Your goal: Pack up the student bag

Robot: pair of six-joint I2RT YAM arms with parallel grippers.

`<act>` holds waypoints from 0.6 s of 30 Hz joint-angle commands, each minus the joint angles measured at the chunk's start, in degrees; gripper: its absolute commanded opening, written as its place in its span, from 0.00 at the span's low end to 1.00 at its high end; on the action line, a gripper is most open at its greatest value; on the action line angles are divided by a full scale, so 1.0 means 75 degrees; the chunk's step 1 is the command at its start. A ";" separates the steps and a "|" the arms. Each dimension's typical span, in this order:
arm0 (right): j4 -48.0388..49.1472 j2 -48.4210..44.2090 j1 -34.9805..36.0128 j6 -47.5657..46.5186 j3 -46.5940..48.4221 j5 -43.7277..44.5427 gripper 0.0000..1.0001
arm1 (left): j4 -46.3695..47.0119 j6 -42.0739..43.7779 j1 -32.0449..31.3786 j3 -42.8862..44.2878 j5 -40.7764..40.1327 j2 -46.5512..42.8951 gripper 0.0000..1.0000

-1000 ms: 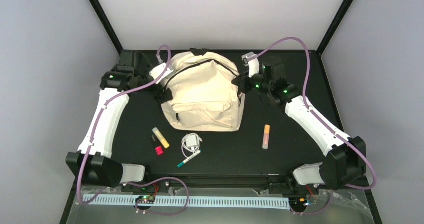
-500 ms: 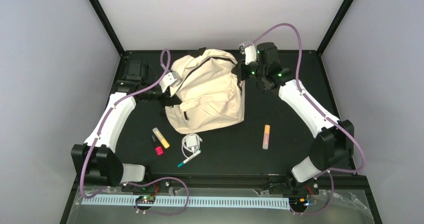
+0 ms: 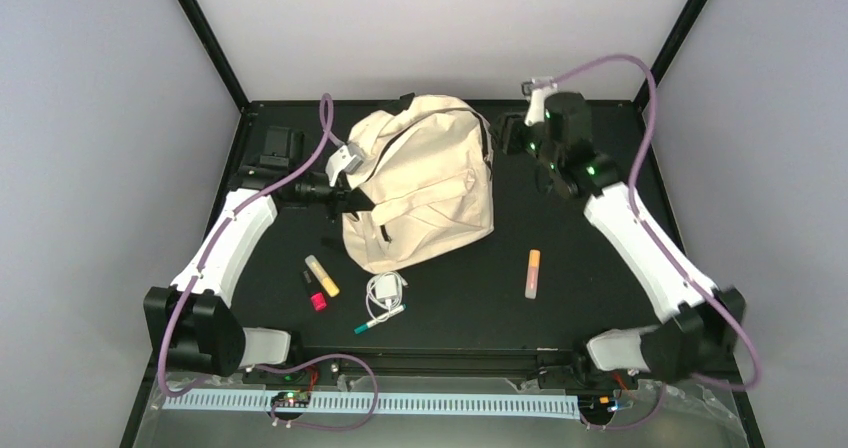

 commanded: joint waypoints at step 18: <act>0.4180 0.0170 0.5086 0.2056 -0.3108 0.0528 0.37 | 0.0524 -0.0844 -0.0296 -0.0035 0.0575 -0.0149 0.02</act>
